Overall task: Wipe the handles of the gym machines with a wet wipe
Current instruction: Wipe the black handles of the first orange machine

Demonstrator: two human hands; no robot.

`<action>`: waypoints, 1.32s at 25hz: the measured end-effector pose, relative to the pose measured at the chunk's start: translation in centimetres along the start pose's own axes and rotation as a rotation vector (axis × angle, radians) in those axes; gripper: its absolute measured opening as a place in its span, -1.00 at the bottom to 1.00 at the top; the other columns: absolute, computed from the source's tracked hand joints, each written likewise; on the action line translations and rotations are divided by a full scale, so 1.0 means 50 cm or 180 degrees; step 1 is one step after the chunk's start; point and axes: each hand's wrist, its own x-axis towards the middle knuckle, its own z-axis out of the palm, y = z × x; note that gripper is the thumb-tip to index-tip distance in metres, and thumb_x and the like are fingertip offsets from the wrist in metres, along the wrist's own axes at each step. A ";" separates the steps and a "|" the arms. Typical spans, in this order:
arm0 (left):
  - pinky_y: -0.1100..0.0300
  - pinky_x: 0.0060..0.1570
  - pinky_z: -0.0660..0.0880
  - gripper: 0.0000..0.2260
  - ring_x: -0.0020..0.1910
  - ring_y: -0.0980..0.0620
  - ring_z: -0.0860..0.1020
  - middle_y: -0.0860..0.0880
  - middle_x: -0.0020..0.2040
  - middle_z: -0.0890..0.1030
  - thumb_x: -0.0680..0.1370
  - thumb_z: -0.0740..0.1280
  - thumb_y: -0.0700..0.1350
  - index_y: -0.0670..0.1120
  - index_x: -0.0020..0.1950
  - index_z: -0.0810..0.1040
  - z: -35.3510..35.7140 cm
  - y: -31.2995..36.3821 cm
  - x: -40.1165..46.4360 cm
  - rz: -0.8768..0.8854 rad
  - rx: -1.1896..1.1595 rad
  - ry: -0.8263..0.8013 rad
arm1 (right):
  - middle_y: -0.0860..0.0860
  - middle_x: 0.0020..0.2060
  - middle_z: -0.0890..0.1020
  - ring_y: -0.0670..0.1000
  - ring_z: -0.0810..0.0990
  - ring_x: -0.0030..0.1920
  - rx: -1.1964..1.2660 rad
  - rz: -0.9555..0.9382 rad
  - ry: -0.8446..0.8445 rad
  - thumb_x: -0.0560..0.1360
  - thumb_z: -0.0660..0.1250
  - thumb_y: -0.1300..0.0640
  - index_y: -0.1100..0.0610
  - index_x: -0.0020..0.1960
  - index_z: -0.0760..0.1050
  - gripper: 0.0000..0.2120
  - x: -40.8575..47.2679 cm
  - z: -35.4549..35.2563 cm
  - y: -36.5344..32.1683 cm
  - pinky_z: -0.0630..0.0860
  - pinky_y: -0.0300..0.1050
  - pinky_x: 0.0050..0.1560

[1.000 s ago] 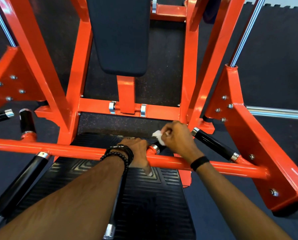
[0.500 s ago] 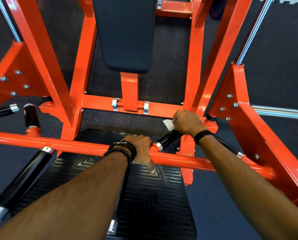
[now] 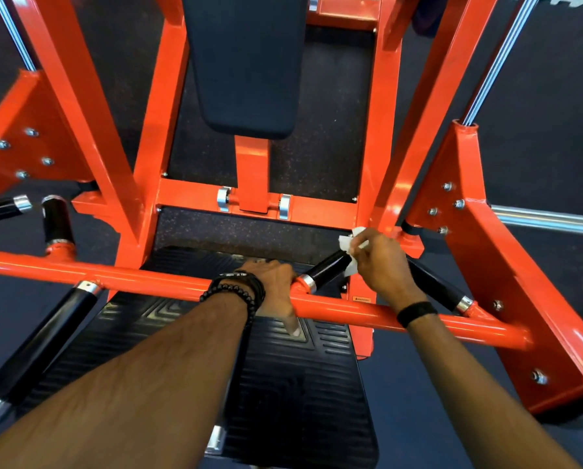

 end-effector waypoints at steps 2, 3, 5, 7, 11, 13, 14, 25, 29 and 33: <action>0.12 0.00 0.40 -0.41 -0.06 -0.06 0.55 -0.01 0.01 0.62 0.09 0.55 0.34 0.06 -0.04 0.52 0.000 0.000 0.000 -0.0004 0.0035 0.0001 | 0.07 -0.21 0.65 0.04 0.63 -0.20 0.0241 0.0147 -0.0055 0.48 0.33 0.31 0.06 -0.16 0.50 -0.84 -0.046 0.028 -0.005 0.57 -0.16 -0.16; 0.11 0.03 0.42 -0.40 -0.03 -0.07 0.57 0.00 0.01 0.62 0.09 0.55 0.34 0.06 -0.02 0.53 0.001 -0.001 0.000 -0.0004 0.0054 0.0014 | 0.00 -0.27 0.62 -0.06 0.59 -0.28 0.0329 0.0125 -0.0131 0.46 0.36 0.31 0.05 -0.21 0.48 -0.81 -0.068 0.039 -0.017 0.50 -0.35 -0.25; 0.10 0.08 0.45 -0.36 -0.01 -0.06 0.58 0.01 0.01 0.62 0.08 0.54 0.35 0.05 0.03 0.56 0.002 -0.001 0.002 0.0010 0.0107 0.0048 | -0.04 -0.32 0.59 -0.10 0.57 -0.31 0.0644 0.0247 -0.0195 0.43 0.45 0.27 0.03 -0.22 0.46 -0.79 -0.071 0.040 -0.033 0.45 -0.43 -0.29; 0.09 0.10 0.47 -0.31 0.01 -0.06 0.58 0.02 0.03 0.63 0.06 0.53 0.38 0.06 0.06 0.57 0.006 -0.003 0.009 0.0023 0.0134 0.0055 | 0.06 -0.24 0.64 0.04 0.63 -0.22 0.0814 0.0553 -0.0113 0.37 0.54 0.20 0.10 -0.11 0.48 -0.76 -0.029 0.024 -0.021 0.59 -0.14 -0.14; 0.04 0.17 0.48 -0.20 0.06 -0.08 0.58 0.01 0.09 0.62 0.02 0.50 0.40 0.06 0.17 0.54 0.009 -0.008 0.015 -0.0016 0.0092 -0.0022 | 0.10 -0.14 0.62 0.08 0.61 -0.15 0.0505 0.0736 0.0304 0.38 0.47 0.29 0.17 -0.08 0.51 -0.82 0.006 -0.001 -0.015 0.59 -0.09 -0.07; 0.01 0.19 0.48 -0.20 0.07 -0.07 0.57 0.01 0.10 0.61 0.02 0.50 0.40 0.07 0.17 0.54 0.009 -0.008 0.014 -0.0020 0.0050 -0.0081 | 0.04 -0.12 0.52 0.00 0.51 -0.14 0.0408 0.0580 0.0161 0.44 0.39 0.37 0.20 -0.04 0.52 -0.85 -0.035 0.013 -0.038 0.45 -0.20 -0.12; 0.01 0.20 0.47 -0.21 0.07 -0.07 0.57 0.01 0.10 0.61 0.03 0.50 0.39 0.07 0.17 0.54 0.007 -0.008 0.015 -0.0017 0.0021 -0.0107 | 0.03 -0.12 0.48 0.00 0.47 -0.15 0.0410 0.0471 0.0048 0.44 0.37 0.39 0.21 -0.03 0.52 -0.84 -0.059 0.022 -0.054 0.41 -0.22 -0.15; 0.01 0.20 0.46 -0.16 0.09 -0.07 0.56 0.03 0.12 0.60 0.00 0.47 0.41 0.10 0.21 0.51 0.009 -0.011 0.017 0.0053 0.0012 -0.0120 | 0.07 -0.26 0.58 -0.01 0.55 -0.24 0.0467 0.0587 -0.0158 0.37 0.42 0.40 0.14 -0.27 0.49 -0.79 -0.043 0.040 -0.037 0.39 -0.32 -0.37; 0.00 0.21 0.45 -0.15 0.07 -0.05 0.57 0.04 0.09 0.61 -0.03 0.42 0.43 0.11 0.19 0.51 0.012 -0.011 0.017 0.0044 0.0148 -0.0042 | 0.12 -0.26 0.64 0.06 0.60 -0.27 0.0391 0.0327 -0.0285 0.40 0.37 0.33 0.07 -0.30 0.46 -0.79 -0.021 0.029 -0.024 0.52 -0.22 -0.31; 0.02 0.17 0.46 -0.26 0.04 -0.06 0.57 0.04 0.06 0.61 0.04 0.49 0.39 0.10 0.14 0.54 0.010 -0.010 0.019 0.0031 0.0105 -0.0079 | 0.17 -0.24 0.63 0.18 0.64 -0.22 0.0417 0.0442 0.0302 0.35 0.39 0.36 0.09 -0.21 0.50 -0.81 0.025 -0.001 0.022 0.61 0.00 -0.18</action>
